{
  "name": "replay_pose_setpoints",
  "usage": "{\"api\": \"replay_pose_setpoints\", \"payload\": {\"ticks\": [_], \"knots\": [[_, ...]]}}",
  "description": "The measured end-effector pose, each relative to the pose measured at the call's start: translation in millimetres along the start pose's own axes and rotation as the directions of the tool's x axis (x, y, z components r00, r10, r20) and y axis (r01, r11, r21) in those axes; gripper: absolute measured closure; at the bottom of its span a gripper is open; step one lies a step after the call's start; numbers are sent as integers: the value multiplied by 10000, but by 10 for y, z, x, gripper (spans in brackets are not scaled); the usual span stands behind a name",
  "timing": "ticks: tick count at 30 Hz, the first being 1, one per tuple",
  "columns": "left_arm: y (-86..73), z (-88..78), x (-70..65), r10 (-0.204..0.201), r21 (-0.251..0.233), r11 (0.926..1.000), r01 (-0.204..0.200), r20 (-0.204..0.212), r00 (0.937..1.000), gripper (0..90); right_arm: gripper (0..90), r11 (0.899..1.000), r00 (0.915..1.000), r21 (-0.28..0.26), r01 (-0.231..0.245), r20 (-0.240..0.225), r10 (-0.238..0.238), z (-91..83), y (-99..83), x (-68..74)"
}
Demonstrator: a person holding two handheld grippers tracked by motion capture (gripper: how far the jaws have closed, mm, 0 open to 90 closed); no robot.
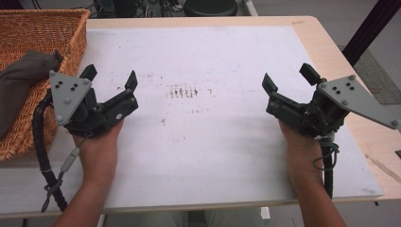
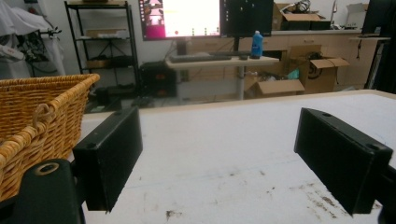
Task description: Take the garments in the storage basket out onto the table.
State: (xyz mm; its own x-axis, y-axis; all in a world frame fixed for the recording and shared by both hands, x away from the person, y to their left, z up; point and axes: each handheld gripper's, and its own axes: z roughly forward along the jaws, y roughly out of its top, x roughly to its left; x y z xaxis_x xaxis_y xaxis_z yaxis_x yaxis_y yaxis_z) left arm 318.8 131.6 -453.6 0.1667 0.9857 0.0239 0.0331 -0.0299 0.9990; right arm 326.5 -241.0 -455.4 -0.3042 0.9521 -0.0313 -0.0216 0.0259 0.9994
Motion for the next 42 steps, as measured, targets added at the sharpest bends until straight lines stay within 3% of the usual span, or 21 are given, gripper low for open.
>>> {"api": "replay_pose_setpoints", "payload": {"ticks": [10,28,31,36,39,42], "knots": [[-2,-7,10,-126,-81,9999,126,-18,9999,157,147,10000,10000,-16,-24,-9,24,1,0,-4],[28,-22,-6,12,-55,10000,-13,-128,9999,159,146,10000,10000,-35,-77,-18,77,-3,0,-8],[94,-54,-26,-48,-161,9999,48,0,10000,156,146,10000,10000,-23,-81,-23,81,-1,0,-7],[295,-106,-63,265,-441,9987,-258,148,9995,156,147,10000,10000,-25,-74,-21,74,-2,0,-6],[467,-148,-28,-93,-580,9983,103,167,9998,156,147,10000,10000,-24,-48,-19,48,-2,1,-5],[538,-175,-4,-159,-674,9976,167,132,9998,156,146,10000,10000,-31,-57,-19,57,-3,0,-5]]}}
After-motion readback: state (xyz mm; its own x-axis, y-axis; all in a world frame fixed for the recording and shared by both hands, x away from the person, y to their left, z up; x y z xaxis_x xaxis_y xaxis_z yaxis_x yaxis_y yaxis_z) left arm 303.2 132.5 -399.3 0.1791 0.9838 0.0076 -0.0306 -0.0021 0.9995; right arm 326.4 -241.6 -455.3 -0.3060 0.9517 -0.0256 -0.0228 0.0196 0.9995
